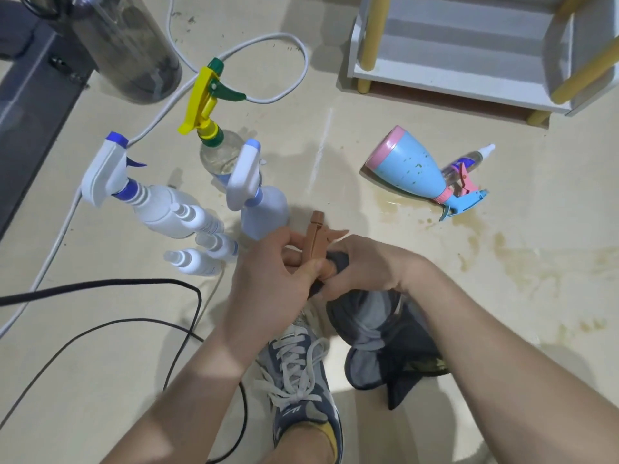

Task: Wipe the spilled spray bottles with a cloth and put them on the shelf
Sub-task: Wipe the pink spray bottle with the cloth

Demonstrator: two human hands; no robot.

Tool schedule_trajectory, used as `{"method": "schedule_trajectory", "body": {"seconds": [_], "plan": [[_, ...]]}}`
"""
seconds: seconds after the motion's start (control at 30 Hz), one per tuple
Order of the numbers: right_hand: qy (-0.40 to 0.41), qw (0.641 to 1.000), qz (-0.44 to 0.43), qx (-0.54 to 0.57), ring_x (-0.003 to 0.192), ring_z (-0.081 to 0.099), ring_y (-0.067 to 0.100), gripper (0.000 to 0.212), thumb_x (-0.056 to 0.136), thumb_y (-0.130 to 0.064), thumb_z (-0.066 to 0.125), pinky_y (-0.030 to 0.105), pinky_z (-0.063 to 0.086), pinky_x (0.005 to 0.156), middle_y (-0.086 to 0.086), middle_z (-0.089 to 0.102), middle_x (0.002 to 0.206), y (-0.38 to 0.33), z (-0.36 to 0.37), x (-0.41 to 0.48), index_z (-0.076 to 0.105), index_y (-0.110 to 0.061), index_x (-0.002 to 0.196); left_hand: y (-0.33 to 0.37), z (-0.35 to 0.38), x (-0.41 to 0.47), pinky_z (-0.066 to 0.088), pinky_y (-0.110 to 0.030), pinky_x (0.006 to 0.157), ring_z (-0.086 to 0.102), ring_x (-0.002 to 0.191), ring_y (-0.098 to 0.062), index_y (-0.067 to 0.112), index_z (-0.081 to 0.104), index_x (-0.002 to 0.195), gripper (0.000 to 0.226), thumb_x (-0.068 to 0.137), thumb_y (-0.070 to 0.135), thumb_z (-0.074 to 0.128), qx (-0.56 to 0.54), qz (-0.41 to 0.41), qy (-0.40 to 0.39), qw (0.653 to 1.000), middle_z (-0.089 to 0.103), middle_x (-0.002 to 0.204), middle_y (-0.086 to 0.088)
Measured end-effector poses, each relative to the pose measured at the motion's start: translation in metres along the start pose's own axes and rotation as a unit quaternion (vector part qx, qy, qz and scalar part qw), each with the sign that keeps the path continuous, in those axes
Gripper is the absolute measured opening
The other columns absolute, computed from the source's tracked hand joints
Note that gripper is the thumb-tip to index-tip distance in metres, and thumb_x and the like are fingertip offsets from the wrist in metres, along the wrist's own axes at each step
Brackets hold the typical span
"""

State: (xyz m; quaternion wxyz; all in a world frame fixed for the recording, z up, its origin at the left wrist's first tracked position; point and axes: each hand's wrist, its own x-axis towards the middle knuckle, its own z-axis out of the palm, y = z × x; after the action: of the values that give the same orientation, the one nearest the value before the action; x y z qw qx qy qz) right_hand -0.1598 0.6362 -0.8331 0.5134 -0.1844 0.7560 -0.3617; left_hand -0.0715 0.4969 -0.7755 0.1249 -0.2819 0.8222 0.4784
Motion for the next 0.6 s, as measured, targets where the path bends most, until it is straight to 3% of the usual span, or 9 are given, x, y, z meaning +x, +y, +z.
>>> {"method": "schedule_trajectory", "body": {"seconds": [0.07,0.13,0.17,0.23,0.27,0.33,0.47,0.53,0.6], "plan": [[0.067,0.997,-0.034,0.031,0.071,0.049,0.011,0.031,0.072,-0.025,0.080,0.038,0.043,0.071,0.008,0.058,0.074,0.007,0.009,-0.006,0.065,-0.003,0.088,0.001,0.001,0.003,0.052,-0.027,0.067,0.065,0.061,0.002,0.037,0.059,0.077,0.023,0.078,0.020,0.074,-0.005,-0.007,0.012,1.000,0.069,0.065,0.022],[0.256,0.962,-0.091,0.025,0.077,0.055,0.012,0.029,0.077,-0.037,0.069,0.043,0.047,0.076,0.006,0.065,0.082,0.014,0.044,-0.013,0.067,-0.013,0.092,0.000,0.000,0.011,0.057,-0.035,0.072,0.069,0.063,-0.005,0.034,0.063,0.079,0.021,0.080,0.015,0.073,-0.037,-0.029,0.033,0.998,0.071,0.064,0.015],[0.349,0.931,-0.110,-0.006,0.092,0.059,0.014,0.034,0.084,-0.039,0.063,0.042,0.047,0.086,0.004,0.068,0.099,0.013,0.069,-0.016,0.067,-0.015,0.107,0.001,-0.001,0.014,0.059,-0.040,0.075,0.071,0.065,-0.012,0.031,0.065,0.081,0.019,0.081,0.013,0.073,-0.068,-0.045,0.038,0.996,0.073,0.065,0.008],[0.438,0.890,-0.112,-0.051,0.131,0.045,0.021,0.051,0.097,-0.035,0.047,0.038,0.032,0.111,0.009,0.053,0.140,0.002,0.112,-0.020,0.048,-0.009,0.141,0.001,0.000,0.014,0.060,-0.045,0.077,0.073,0.067,-0.019,0.025,0.067,0.087,0.017,0.081,0.011,0.075,-0.127,-0.073,0.040,0.988,0.074,0.069,-0.002],[0.453,0.883,-0.110,-0.061,0.139,0.037,0.024,0.055,0.099,-0.035,0.041,0.040,0.026,0.116,0.011,0.043,0.149,-0.003,0.122,-0.020,0.038,-0.007,0.147,0.000,0.001,0.013,0.060,-0.045,0.077,0.073,0.068,-0.020,0.024,0.068,0.090,0.016,0.082,0.012,0.075,-0.142,-0.080,0.040,0.986,0.075,0.070,-0.003],[0.459,0.874,-0.111,-0.113,0.140,0.036,0.027,0.059,0.099,-0.037,0.040,0.045,0.027,0.114,0.013,0.041,0.150,0.000,0.121,-0.013,0.035,-0.005,0.148,-0.001,0.002,0.008,0.060,-0.045,0.078,0.072,0.069,-0.022,0.021,0.070,0.090,0.008,0.084,0.016,0.072,-0.134,-0.073,0.041,0.987,0.074,0.069,-0.004],[0.416,0.848,-0.163,-0.284,0.109,0.058,0.023,0.061,0.082,-0.048,0.067,0.041,0.038,0.092,0.002,0.063,0.119,0.029,0.082,-0.005,0.050,-0.014,0.131,-0.003,0.002,0.003,0.058,-0.035,0.069,0.070,0.063,-0.021,0.011,0.069,0.085,0.005,0.083,0.016,0.068,-0.138,-0.078,0.034,0.987,0.073,0.065,-0.005],[0.398,0.863,-0.142,-0.275,0.090,0.061,0.021,0.050,0.072,-0.044,0.075,0.042,0.043,0.081,-0.005,0.064,0.098,0.027,0.061,-0.003,0.059,-0.021,0.113,-0.005,0.001,0.004,0.058,-0.035,0.073,0.070,0.067,-0.014,0.017,0.069,0.086,0.005,0.082,0.019,0.068,-0.118,-0.063,0.009,0.991,0.074,0.070,0.001],[0.383,0.892,-0.134,-0.197,0.083,0.058,0.020,0.032,0.066,-0.034,0.071,0.043,0.046,0.076,-0.011,0.062,0.083,0.017,0.040,-0.001,0.064,-0.025,0.096,-0.010,-0.003,0.004,0.055,-0.036,0.083,0.067,0.081,-0.011,0.026,0.066,0.096,0.021,0.076,0.024,0.072,-0.040,0.014,0.039,0.998,0.072,0.084,0.008]]}}
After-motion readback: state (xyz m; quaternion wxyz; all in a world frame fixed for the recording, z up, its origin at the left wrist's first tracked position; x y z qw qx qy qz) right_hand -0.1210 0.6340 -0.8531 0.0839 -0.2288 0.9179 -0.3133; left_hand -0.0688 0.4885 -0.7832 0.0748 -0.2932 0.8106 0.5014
